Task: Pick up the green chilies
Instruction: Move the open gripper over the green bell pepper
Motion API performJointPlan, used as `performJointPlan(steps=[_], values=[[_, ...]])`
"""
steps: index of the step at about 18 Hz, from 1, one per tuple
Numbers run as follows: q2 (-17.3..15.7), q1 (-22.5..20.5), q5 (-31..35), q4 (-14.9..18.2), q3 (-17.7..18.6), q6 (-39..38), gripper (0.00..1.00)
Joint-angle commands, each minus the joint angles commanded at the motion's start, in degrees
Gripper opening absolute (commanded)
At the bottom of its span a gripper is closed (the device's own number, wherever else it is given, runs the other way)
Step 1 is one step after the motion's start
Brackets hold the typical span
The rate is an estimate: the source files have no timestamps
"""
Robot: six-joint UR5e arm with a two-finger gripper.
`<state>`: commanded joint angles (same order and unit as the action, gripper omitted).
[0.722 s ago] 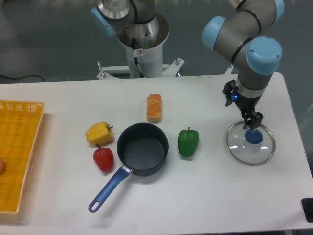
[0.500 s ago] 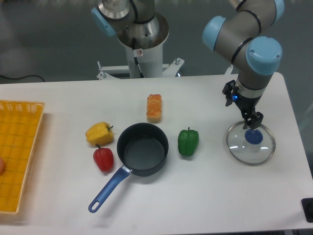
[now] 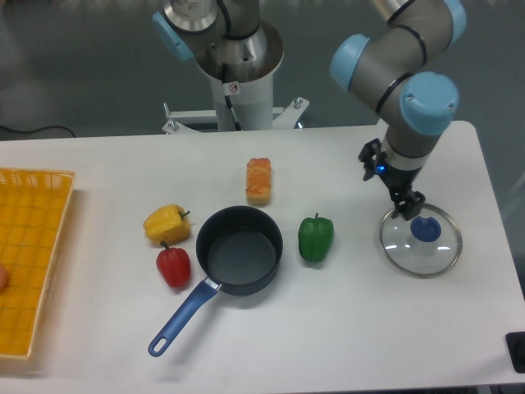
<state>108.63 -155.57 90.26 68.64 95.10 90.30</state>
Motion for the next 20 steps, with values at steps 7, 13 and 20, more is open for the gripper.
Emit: performJointPlan(steps=[7, 13, 20], values=[[0.4, 1.7, 0.0, -0.5, 0.4, -21.4, 1.00], [0.2, 3.1, -0.1, -3.3, 4.4, -34.5, 1.00], [0.5, 4.6, -2.2, -7.3, 6.1, -40.4, 1.00]])
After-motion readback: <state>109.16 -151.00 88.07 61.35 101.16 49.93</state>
